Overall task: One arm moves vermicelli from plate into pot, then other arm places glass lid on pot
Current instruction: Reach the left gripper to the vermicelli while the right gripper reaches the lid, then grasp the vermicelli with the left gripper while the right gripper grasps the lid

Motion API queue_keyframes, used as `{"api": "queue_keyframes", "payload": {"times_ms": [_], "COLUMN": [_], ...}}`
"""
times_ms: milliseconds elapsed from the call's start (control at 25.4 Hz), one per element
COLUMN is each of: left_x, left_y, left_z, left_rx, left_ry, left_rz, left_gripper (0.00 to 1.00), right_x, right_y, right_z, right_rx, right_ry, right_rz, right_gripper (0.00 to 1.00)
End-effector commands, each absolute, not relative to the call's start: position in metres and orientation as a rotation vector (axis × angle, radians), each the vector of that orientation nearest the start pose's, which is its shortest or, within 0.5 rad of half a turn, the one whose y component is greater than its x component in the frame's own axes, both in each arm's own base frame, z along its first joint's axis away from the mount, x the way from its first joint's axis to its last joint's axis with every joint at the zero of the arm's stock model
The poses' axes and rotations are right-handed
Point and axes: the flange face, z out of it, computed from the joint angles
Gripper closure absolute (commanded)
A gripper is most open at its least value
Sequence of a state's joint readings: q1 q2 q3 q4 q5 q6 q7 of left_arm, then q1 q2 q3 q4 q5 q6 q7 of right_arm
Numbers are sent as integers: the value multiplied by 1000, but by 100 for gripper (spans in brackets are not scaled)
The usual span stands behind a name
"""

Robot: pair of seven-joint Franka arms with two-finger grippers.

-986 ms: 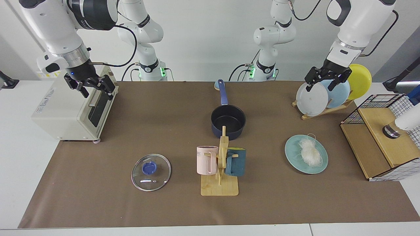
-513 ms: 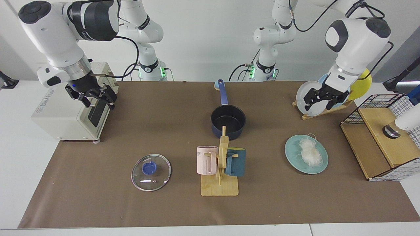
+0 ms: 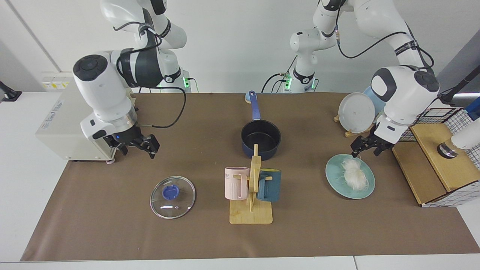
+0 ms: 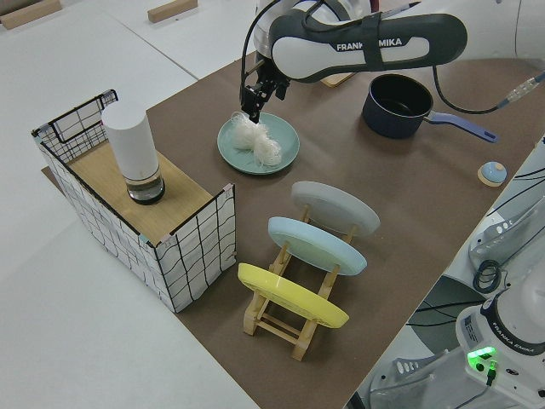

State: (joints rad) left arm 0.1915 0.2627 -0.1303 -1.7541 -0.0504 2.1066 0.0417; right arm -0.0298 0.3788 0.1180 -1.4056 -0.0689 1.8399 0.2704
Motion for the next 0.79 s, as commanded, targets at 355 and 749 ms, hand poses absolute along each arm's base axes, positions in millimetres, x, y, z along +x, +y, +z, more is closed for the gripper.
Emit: {"api": "queue_keyframes", "payload": {"times_ms": [355,749], "left_x": [667,663], "left_y": [45,41], "left_z": [346,315], "left_rx": [-3166,-3168], "left_ry": [-165,-252], "left_rz": [-219,-239], "left_gripper": [0,0], "right_x": [710,711], "right_y": [96,94], "right_z": [359,325], "right_rx": [-3063,-3056], "right_ry": [381,383], "right_rz": [-227,-228], "right_gripper": [0,0]}}
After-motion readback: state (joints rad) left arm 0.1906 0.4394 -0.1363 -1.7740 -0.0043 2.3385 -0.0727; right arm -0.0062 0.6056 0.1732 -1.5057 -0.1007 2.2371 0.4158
